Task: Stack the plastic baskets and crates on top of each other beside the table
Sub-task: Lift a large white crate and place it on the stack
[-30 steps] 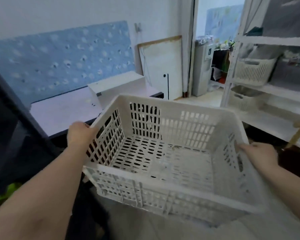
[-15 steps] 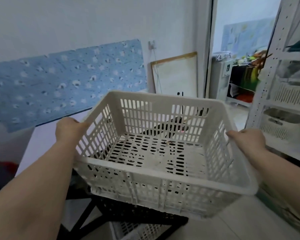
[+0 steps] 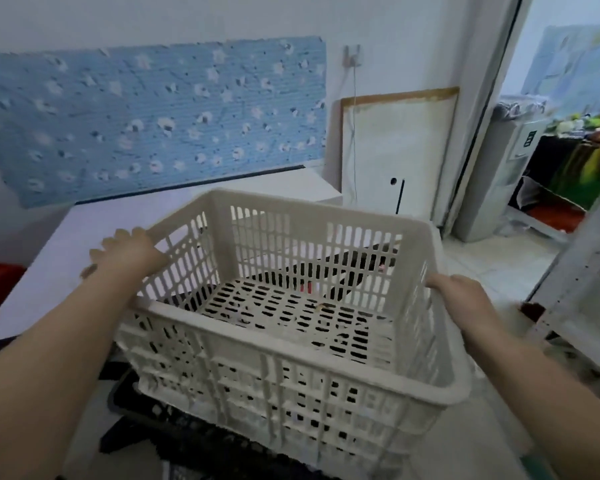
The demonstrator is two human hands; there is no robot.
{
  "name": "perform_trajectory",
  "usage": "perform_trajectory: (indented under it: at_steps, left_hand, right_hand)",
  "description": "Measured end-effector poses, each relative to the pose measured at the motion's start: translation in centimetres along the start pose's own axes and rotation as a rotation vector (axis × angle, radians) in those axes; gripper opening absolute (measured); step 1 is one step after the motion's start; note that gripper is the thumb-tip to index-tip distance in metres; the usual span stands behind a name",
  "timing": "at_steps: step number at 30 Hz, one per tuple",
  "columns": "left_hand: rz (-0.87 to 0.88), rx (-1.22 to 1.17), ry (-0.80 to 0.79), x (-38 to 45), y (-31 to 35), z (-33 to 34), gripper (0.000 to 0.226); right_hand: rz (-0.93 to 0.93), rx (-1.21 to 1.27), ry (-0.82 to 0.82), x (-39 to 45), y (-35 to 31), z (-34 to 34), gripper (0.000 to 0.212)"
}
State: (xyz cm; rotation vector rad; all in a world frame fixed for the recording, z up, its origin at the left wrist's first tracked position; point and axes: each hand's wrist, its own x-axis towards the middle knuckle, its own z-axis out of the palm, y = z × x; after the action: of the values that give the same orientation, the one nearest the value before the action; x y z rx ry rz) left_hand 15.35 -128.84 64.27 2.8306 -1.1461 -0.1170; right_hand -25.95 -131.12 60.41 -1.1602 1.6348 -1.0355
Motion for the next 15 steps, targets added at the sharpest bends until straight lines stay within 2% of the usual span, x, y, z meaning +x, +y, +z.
perform_trajectory:
  at_steps: [5,8,13,15]
  left_hand:
    - [0.094,-0.107,0.036,-7.5,5.4,-1.7,0.052]
    - [0.104,-0.233,0.068,-12.4,7.7,-0.6,0.047]
    - [0.055,-0.243,0.096,-18.7,8.9,1.2,0.041]
    - [0.050,-0.272,0.104,-20.7,8.7,1.8,0.031]
  right_hand:
    - [0.055,0.184,-0.151,1.8,1.3,-0.7,0.013]
    - [0.040,0.260,-0.169,1.9,1.7,-0.6,0.023]
    - [0.044,0.368,-0.204,1.1,1.5,0.6,0.024]
    - [0.012,0.355,-0.249,0.2,0.6,1.2,0.023]
